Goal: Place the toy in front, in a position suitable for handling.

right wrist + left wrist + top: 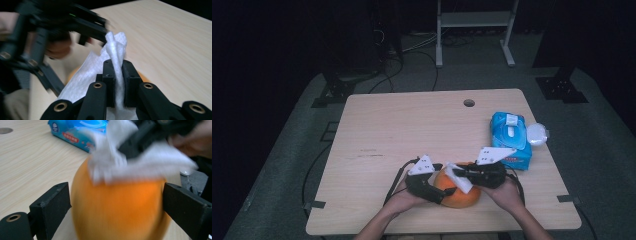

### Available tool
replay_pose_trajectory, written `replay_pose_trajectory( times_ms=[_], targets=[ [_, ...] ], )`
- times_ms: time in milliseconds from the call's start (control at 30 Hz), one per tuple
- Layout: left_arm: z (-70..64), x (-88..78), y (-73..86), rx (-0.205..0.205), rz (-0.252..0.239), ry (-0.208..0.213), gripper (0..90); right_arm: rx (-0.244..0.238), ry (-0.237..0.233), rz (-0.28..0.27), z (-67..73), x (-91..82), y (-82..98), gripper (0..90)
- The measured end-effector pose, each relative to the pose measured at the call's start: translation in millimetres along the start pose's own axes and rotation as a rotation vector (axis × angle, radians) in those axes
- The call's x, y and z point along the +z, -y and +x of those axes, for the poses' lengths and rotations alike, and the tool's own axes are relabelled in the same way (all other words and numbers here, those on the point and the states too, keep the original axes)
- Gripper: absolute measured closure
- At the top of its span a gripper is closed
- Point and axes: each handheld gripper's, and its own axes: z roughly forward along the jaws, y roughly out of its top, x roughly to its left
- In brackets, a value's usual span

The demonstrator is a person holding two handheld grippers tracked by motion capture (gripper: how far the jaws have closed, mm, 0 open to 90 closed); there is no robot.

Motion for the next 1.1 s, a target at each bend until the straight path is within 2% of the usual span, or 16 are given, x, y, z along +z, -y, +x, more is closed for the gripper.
replay_pose_trajectory(
  times_ms=[67,133,300,400,467,533,600,667,733,767,833,867,933,1033,1100],
  targets=[
    [0.0,-1.2,2.3,0.009,0.004,0.002,14.9,-0.026,-0.007,0.005,6.4,5.0,-3.0,81.4],
    [2.5,-2.9,4.5,0.024,0.012,-0.002,21.0,-0.029,-0.002,0.005,5.8,4.1,-3.8,81.4],
    [12.2,-6.8,10.6,-0.016,0.022,-0.002,24.4,0.041,0.046,-0.006,-16.0,-11.6,8.1,81.3],
    [14.7,-7.7,12.5,-0.017,0.022,0.003,24.6,0.074,0.081,-0.009,-26.3,-21.2,14.6,81.3],
    [14.7,-7.5,12.1,-0.015,0.020,0.003,24.4,0.085,0.086,-0.010,-26.8,-22.1,16.3,81.3],
    [14.5,-8.1,8.5,-0.019,0.024,-0.003,18.8,0.066,0.096,-0.006,-22.1,-18.9,14.4,81.3],
    [12.1,-9.7,1.4,-0.011,0.003,-0.013,12.4,0.042,0.104,-0.008,-15.9,-14.9,10.7,81.4],
    [8.4,-9.8,-4.1,0.007,-0.021,-0.011,12.3,0.016,0.089,-0.017,-6.9,-8.1,5.7,81.3],
    [6.4,-8.0,-2.1,0.035,-0.008,-0.010,15.7,-0.002,0.064,-0.028,0.6,-2.5,2.2,81.2],
    [6.3,-7.8,0.4,0.044,-0.002,-0.009,20.6,-0.016,0.041,-0.030,4.9,1.0,0.0,81.2],
    [7.5,-8.9,3.7,0.058,0.014,-0.015,26.2,-0.053,0.046,-0.013,9.3,4.7,-1.5,81.2],
    [8.9,-10.5,5.4,0.058,0.018,-0.016,28.0,-0.054,0.049,-0.012,8.7,4.7,-1.1,81.2],
    [11.0,-12.2,7.9,0.051,0.019,-0.022,29.6,-0.018,0.055,-0.024,1.4,1.2,2.4,81.2],
    [16.3,-13.6,10.9,0.027,0.021,-0.028,30.2,0.065,0.084,-0.036,-20.2,-9.3,14.0,81.1],
    [18.6,-14.2,12.1,0.013,0.018,-0.026,30.4,0.088,0.120,-0.023,-28.7,-15.6,20.0,81.1]
  ],
)
